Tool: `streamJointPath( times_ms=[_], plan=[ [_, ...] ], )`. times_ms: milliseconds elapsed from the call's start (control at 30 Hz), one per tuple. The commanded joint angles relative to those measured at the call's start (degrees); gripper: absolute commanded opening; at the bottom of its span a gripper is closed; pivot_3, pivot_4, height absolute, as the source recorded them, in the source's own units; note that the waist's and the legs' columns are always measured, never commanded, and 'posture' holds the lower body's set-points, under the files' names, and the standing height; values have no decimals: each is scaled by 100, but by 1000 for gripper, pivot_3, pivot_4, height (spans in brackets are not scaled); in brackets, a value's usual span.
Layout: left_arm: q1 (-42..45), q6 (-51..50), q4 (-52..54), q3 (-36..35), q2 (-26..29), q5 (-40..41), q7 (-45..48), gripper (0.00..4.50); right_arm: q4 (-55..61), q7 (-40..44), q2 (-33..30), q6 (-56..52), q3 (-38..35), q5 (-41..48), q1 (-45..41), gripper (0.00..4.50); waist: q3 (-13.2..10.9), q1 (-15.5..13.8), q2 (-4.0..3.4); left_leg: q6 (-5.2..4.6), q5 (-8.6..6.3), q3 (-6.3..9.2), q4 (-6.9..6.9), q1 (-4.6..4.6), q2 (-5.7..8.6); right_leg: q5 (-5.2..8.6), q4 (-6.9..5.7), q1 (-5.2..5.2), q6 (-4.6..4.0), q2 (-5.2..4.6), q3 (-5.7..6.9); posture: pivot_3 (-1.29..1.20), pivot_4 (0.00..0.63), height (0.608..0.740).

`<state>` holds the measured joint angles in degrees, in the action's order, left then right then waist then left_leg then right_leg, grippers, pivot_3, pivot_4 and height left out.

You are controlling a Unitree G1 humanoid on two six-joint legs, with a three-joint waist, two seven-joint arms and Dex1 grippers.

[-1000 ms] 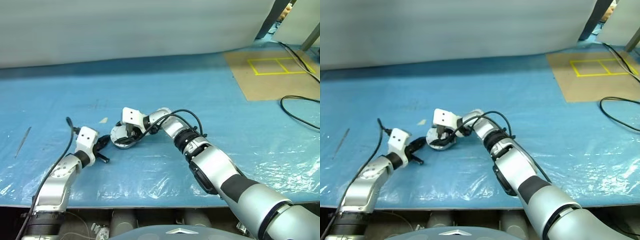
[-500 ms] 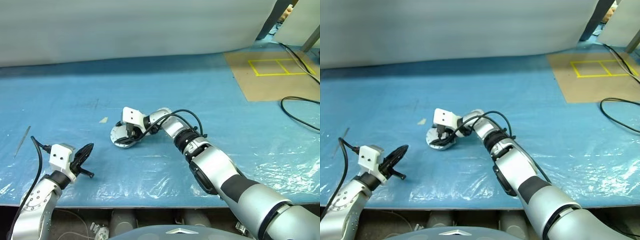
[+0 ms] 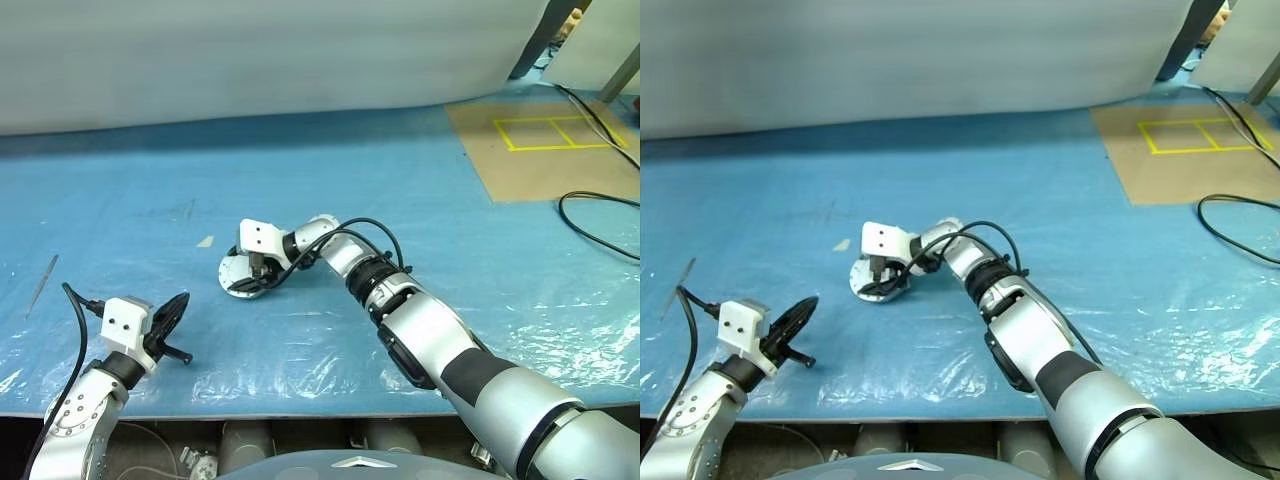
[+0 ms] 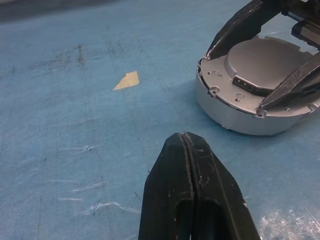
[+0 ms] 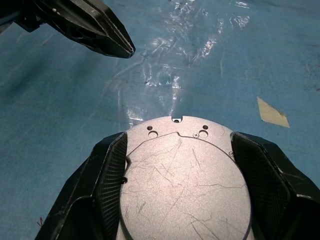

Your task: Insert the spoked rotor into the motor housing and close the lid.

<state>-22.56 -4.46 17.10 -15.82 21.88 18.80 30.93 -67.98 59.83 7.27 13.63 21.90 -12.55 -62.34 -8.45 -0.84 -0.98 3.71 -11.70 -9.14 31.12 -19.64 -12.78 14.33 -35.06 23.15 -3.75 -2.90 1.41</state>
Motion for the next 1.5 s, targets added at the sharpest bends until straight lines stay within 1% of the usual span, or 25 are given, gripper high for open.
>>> streamJointPath(
  times_ms=[33, 333, 600, 700, 767, 933, 1200, 1500],
  plan=[
    [-23, 67, 251, -24, 38, -29, -33, 0, -497, 55, -197, -289, 512, -653, 245, 3013, 3, -2, -6, 0, 0, 0, 0, 2, 0, 0, 0, -2, 0, 0, 0, 0, 150, 740],
    [108, 56, 263, 70, 44, -63, -63, 0, -540, -53, -265, -523, 552, -677, 230, 3013, 7, -21, -15, 0, 0, -1, 0, 15, 3, 0, 0, -18, 0, -3, -1, 0, 150, 740],
    [270, 40, 205, 168, 49, -103, -58, 0, -528, -590, -125, -746, 141, -347, 240, 3013, 12, -22, -25, 0, 0, -1, 0, 33, 2, 1, -16, -27, 1, -3, -2, 0, 150, 740],
    [311, 33, 172, 182, 60, -110, -52, 0, -489, -804, -56, -614, 3, -281, 326, 3013, 10, -24, -24, 0, -1, 0, 0, 43, 1, 3, -35, -25, 6, -3, -4, 0, 150, 740],
    [337, 31, 157, 193, 64, -113, -49, 0, -465, -903, -13, -488, -59, -237, 397, 3013, 9, -29, -23, 0, -1, 0, -1, 44, 1, 21, -45, -20, 38, -4, -5, 0, 150, 740],
    [381, 20, 136, 218, 65, -120, -39, 0, -477, -1051, 31, -357, -108, -244, 444, 3013, 7, -31, -22, 0, -1, 0, -5, 45, 1, 24, -53, -15, 42, -4, -5, 0, 150, 740],
    [409, 40, 67, 201, 91, -109, 6, 0, -582, -769, -15, -619, 59, -404, 380, 3013, 6, -31, -20, 0, -1, 0, -5, 44, 3, 24, -53, -14, 43, -5, -8, 0, 150, 740],
    [555, 213, -263, 145, 180, -104, 164, 0, -639, -806, -220, -799, 166, -539, 394, 3013, 12, -38, -32, 0, -1, 0, -9, 48, 6, 25, -52, -17, 44, -8, -10, 0, 150, 740]
  ],
)
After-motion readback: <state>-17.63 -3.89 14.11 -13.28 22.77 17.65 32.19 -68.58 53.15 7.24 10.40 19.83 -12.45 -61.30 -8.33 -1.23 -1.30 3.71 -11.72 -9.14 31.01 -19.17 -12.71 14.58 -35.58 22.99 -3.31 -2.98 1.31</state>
